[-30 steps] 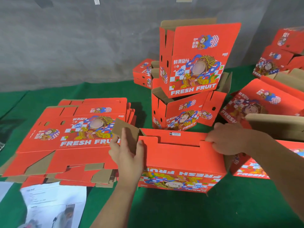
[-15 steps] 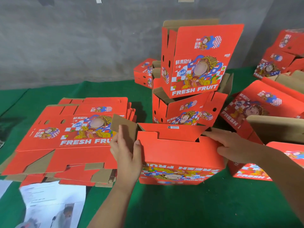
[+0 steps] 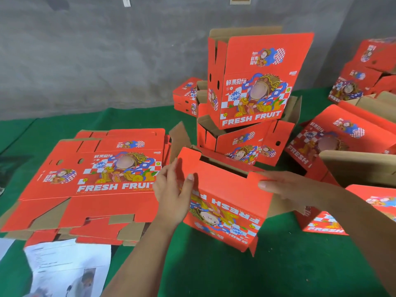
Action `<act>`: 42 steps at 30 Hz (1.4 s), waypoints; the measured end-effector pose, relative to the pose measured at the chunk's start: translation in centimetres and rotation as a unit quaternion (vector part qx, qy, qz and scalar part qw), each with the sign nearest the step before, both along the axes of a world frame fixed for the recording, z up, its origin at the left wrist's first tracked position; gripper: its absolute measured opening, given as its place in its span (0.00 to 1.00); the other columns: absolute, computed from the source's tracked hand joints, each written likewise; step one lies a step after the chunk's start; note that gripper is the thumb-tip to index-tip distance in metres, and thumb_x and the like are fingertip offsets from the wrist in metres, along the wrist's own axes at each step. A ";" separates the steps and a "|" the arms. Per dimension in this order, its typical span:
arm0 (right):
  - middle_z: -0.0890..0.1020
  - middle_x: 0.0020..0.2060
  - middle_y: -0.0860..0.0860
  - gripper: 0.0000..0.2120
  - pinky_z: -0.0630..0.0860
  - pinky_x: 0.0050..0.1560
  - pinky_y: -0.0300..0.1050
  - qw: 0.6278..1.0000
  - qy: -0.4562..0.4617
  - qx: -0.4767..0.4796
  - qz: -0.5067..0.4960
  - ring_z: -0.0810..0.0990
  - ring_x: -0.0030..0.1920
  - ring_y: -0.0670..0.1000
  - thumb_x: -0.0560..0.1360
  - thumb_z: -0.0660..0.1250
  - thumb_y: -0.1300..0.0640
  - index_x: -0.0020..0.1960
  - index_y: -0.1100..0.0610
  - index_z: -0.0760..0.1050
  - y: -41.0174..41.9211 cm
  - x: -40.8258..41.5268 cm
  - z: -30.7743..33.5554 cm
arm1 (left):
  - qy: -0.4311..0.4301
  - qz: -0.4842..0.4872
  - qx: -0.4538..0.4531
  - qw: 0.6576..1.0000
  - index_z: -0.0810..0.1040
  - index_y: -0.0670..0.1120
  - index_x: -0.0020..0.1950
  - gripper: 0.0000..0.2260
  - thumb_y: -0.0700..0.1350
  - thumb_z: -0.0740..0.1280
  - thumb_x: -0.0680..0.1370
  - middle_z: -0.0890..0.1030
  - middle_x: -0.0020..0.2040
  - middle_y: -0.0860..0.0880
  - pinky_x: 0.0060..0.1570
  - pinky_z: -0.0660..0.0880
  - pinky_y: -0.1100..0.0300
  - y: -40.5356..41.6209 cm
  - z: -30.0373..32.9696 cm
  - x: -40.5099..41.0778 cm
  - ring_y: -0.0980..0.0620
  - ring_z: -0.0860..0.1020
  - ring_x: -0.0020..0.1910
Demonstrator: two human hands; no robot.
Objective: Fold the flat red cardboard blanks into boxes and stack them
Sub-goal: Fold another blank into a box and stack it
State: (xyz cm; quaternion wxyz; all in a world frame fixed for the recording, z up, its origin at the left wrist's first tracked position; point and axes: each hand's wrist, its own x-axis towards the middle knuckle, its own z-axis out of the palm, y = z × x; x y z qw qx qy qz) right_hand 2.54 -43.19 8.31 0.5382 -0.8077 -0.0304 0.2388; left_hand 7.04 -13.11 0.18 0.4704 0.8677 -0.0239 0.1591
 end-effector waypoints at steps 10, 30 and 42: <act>0.58 0.79 0.37 0.33 0.71 0.68 0.47 0.914 -0.155 -0.375 0.017 0.70 0.73 0.45 0.80 0.58 0.33 0.81 0.34 0.48 -0.4 -0.4 -2.0 | 0.077 -0.094 0.011 0.993 0.71 0.47 0.78 0.20 0.47 0.63 0.86 0.79 0.64 0.41 0.70 0.71 0.57 2.2 0.3 3.4 0.43 0.80 0.63; 0.35 0.82 0.51 0.44 0.63 0.73 0.62 0.795 -0.192 -0.561 -0.126 0.62 0.76 0.64 0.75 0.53 0.24 0.81 0.36 0.35 2.6 1.4 -5.6 | -0.096 -0.142 0.141 0.975 0.63 0.61 0.74 0.32 0.38 0.70 0.76 0.75 0.61 0.59 0.62 0.67 0.51 0.8 -0.3 -2.0 0.50 0.72 0.61; 0.42 0.82 0.50 0.48 0.59 0.75 0.57 0.790 -0.286 -0.125 -0.528 0.53 0.80 0.57 0.74 0.70 0.55 0.80 0.36 0.42 1.8 -2.2 -6.9 | 0.049 -0.081 0.321 0.942 0.39 0.64 0.82 0.33 0.64 0.55 0.83 0.85 0.55 0.46 0.43 0.69 0.52 -2.4 2.2 2.3 0.39 0.82 0.52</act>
